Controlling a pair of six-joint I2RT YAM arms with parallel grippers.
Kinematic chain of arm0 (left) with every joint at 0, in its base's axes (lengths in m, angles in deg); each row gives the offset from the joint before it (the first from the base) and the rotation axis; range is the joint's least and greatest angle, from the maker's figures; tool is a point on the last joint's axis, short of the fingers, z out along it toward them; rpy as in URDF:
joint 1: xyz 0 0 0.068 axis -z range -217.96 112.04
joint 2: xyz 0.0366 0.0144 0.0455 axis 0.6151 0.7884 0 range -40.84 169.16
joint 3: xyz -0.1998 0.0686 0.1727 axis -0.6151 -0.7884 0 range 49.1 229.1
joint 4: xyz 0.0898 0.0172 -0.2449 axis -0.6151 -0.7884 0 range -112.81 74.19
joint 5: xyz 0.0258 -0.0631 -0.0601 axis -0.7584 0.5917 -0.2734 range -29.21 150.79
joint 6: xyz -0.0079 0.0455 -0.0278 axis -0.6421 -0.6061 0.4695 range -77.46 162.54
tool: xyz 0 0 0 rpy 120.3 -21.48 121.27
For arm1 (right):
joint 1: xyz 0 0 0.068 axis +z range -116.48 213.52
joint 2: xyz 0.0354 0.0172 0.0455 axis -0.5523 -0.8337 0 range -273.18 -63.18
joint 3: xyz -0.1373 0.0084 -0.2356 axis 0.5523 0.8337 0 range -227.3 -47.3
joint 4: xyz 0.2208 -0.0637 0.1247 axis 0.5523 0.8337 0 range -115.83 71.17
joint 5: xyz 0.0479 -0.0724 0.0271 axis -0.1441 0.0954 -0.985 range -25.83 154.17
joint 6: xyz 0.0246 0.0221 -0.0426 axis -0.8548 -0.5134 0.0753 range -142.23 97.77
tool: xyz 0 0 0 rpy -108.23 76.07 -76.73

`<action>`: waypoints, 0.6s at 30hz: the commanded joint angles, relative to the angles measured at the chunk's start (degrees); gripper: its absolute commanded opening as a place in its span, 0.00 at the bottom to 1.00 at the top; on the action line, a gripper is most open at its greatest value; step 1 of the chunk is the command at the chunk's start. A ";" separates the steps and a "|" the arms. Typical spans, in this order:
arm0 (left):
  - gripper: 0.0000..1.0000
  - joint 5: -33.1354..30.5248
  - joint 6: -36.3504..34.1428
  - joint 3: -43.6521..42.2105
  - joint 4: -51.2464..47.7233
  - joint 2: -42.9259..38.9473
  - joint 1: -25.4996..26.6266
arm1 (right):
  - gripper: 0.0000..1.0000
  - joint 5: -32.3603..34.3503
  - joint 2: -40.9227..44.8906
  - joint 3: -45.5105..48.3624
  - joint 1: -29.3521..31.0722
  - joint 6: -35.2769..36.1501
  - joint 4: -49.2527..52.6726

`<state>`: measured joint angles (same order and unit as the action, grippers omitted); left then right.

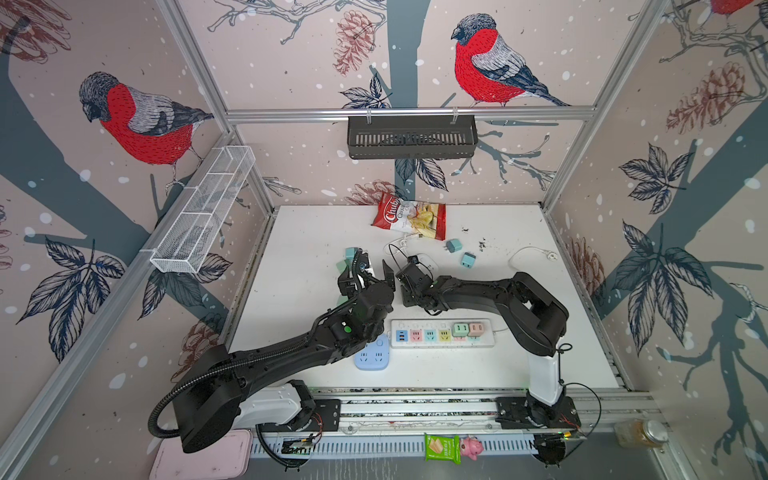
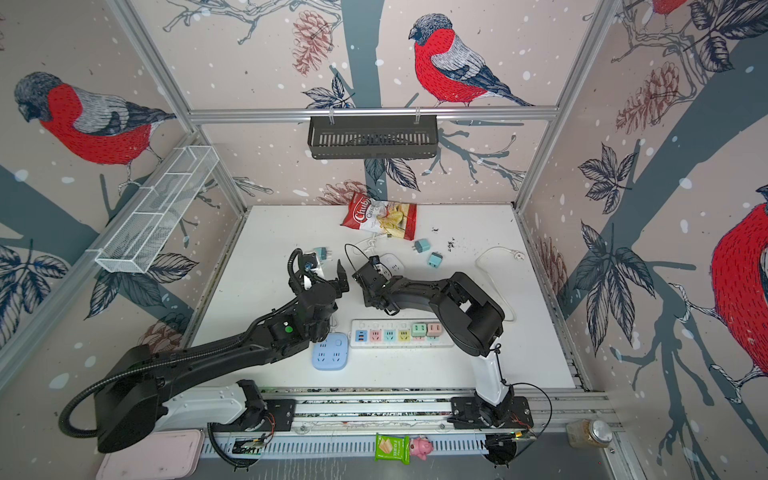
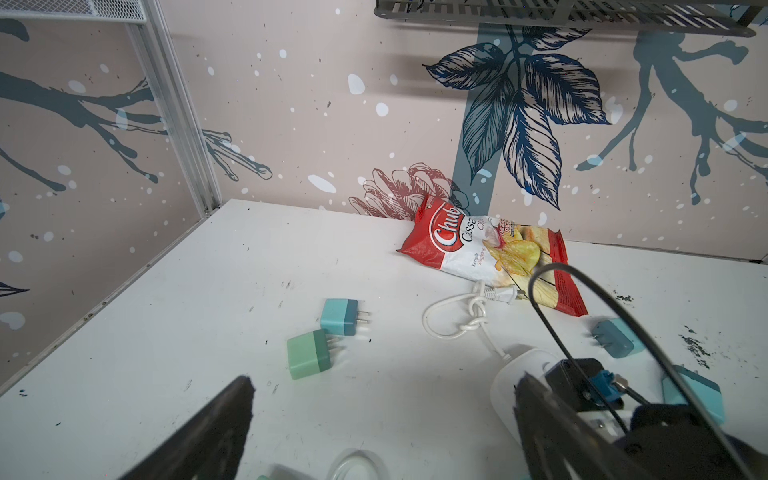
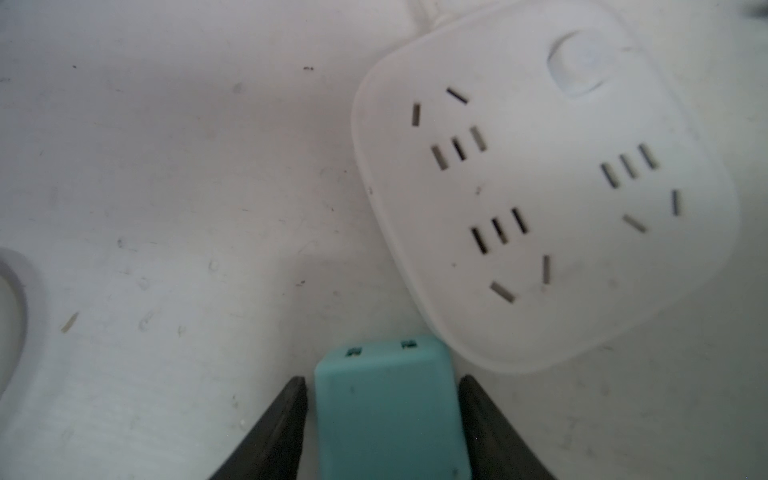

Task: Insert the plug
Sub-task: 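Close the right gripper on the teal adapter, then lift the teal adapter with the right gripper and carry it toward the left gripper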

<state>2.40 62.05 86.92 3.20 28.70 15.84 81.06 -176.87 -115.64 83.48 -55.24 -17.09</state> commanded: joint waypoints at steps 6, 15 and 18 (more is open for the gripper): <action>0.97 -0.61 0.02 1.00 1.25 1.10 -0.14 | 0.40 -1.33 0.09 0.70 -0.03 0.67 1.09; 0.97 2.98 -1.98 -0.81 4.91 1.21 -0.10 | 0.32 -0.25 9.03 5.78 -0.12 1.86 -2.48; 0.97 3.37 -2.10 -1.22 5.33 0.68 -0.10 | 0.30 2.33 13.95 7.93 -0.30 4.07 -3.58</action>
<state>5.26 60.52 86.00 5.41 29.98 15.84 80.38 -165.98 -108.80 83.30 -53.56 -18.71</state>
